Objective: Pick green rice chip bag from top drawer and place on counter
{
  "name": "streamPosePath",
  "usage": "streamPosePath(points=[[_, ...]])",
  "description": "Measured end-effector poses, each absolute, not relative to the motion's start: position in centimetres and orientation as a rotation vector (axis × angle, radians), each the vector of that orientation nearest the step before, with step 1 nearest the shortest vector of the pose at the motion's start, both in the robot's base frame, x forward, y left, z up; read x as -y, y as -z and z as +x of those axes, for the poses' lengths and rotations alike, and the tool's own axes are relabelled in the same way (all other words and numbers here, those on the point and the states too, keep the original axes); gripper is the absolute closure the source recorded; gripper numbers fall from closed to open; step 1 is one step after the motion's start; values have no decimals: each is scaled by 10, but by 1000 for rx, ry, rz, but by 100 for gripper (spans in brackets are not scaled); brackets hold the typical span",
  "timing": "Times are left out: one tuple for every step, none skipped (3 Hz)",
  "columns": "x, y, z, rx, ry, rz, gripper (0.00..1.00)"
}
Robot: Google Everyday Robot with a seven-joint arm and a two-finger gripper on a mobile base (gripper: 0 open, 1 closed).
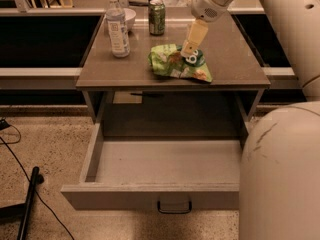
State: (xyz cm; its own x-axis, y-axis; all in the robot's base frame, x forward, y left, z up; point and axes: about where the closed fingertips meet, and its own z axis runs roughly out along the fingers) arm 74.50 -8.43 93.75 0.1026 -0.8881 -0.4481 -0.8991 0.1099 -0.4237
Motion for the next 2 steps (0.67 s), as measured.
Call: streamPosePath(points=[[126, -930, 740, -1850, 26, -1750, 0], [136, -927, 738, -1876, 34, -1755, 0]])
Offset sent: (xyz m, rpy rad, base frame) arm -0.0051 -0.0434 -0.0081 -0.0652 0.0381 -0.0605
